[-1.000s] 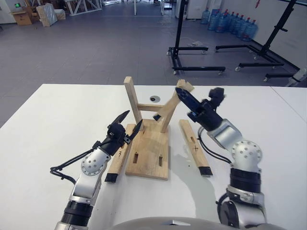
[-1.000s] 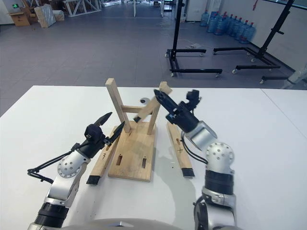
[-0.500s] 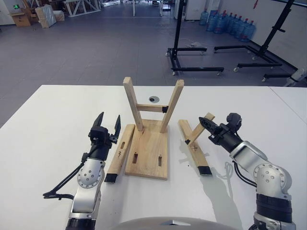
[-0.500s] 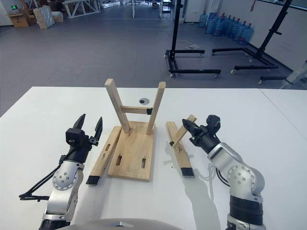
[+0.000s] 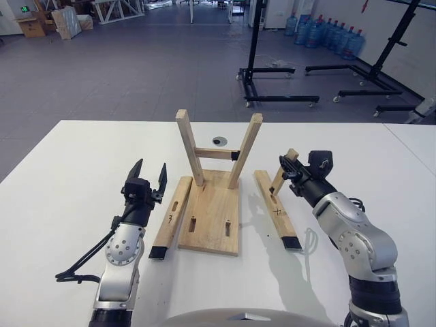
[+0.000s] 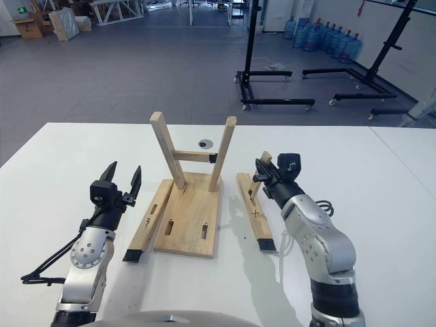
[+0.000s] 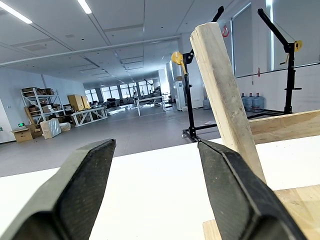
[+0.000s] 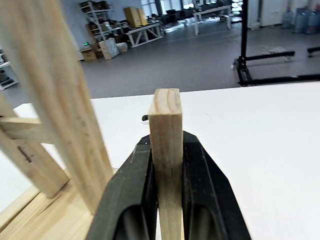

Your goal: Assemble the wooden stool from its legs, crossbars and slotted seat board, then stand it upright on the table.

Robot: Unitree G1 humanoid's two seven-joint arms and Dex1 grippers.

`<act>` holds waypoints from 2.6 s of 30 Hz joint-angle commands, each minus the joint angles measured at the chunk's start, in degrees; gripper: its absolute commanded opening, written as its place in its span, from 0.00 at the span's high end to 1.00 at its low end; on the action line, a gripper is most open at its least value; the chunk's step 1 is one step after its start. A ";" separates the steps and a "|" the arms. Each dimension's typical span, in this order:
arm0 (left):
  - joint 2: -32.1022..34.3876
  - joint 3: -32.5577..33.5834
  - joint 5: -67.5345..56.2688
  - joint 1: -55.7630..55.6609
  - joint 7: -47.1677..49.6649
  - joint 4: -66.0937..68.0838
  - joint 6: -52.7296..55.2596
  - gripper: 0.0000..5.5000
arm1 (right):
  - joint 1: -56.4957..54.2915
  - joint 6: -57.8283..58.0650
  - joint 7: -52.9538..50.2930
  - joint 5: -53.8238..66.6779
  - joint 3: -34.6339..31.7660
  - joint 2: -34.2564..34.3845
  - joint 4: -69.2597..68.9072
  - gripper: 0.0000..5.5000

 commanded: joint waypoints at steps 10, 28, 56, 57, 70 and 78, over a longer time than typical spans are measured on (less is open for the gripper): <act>0.94 0.10 -0.23 -3.25 -1.44 1.72 1.27 0.45 | -0.49 2.05 -7.67 -8.09 4.16 7.20 -1.31 0.93; 1.30 -0.04 -0.56 -3.22 -2.11 2.00 1.27 0.45 | -0.13 0.65 -8.72 -15.56 4.57 10.29 -2.97 0.93; 0.92 -1.23 -0.28 -0.78 -2.07 0.11 2.03 0.45 | 3.92 4.60 -6.44 -18.34 3.34 10.72 -2.98 0.93; 1.01 -1.24 -0.38 -0.84 -2.23 0.16 2.04 0.45 | 4.01 4.18 -6.47 -18.48 3.41 10.91 -3.13 0.93; 0.83 -1.68 -0.61 -3.09 -3.30 2.44 1.23 0.45 | 1.61 1.64 -6.67 -20.19 4.00 12.52 -4.03 0.93; 1.47 -1.41 -1.14 -3.71 -4.05 3.03 1.33 0.45 | 2.31 3.37 -7.42 -22.15 5.35 12.72 -5.33 0.93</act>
